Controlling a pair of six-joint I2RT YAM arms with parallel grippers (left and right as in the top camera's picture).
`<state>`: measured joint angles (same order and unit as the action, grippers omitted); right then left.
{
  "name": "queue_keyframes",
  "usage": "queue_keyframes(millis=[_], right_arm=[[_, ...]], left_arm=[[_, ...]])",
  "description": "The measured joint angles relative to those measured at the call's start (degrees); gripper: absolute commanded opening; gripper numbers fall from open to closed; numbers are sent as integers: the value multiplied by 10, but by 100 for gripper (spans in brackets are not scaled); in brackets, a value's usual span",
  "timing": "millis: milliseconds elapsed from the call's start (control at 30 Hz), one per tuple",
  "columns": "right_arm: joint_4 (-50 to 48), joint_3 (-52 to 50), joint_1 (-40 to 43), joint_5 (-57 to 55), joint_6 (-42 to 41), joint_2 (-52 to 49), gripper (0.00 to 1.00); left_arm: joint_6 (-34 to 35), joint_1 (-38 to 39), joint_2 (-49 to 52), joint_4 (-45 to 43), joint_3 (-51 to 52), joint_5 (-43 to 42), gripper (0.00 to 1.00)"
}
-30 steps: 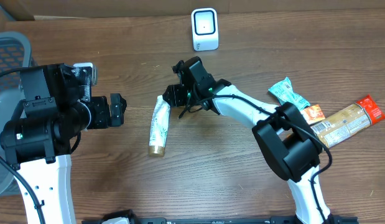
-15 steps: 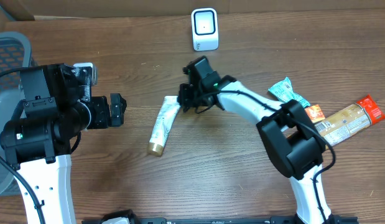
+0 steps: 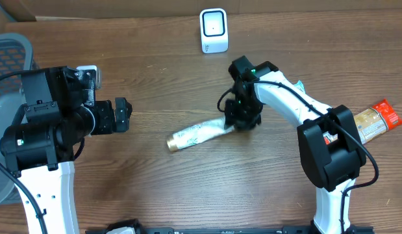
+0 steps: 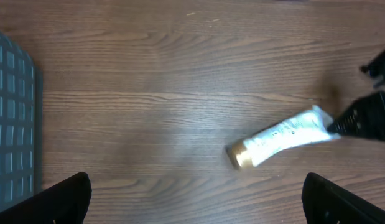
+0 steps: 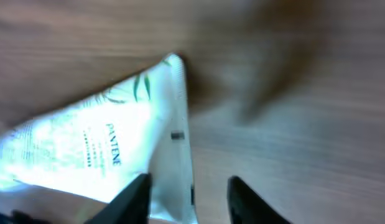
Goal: Scan the item barcode
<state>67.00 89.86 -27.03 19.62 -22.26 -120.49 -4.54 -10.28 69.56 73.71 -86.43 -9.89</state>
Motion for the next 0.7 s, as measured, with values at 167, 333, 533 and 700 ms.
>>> queue_keyframes(millis=[167, 333, 533, 700], right_arm=[[31, 0, -1, -1, 81, 1, 56], [42, 28, -1, -2, 144, 8, 45], [29, 101, -7, 5, 186, 33, 7], [-38, 104, -51, 13, 151, 44, 4]], left_arm=[[0, 0, 0, 0, 0, 0, 100], [0, 0, 0, 0, 0, 0, 100], [0, 0, 0, 0, 0, 0, 100], [0, 0, 0, 0, 0, 0, 100]])
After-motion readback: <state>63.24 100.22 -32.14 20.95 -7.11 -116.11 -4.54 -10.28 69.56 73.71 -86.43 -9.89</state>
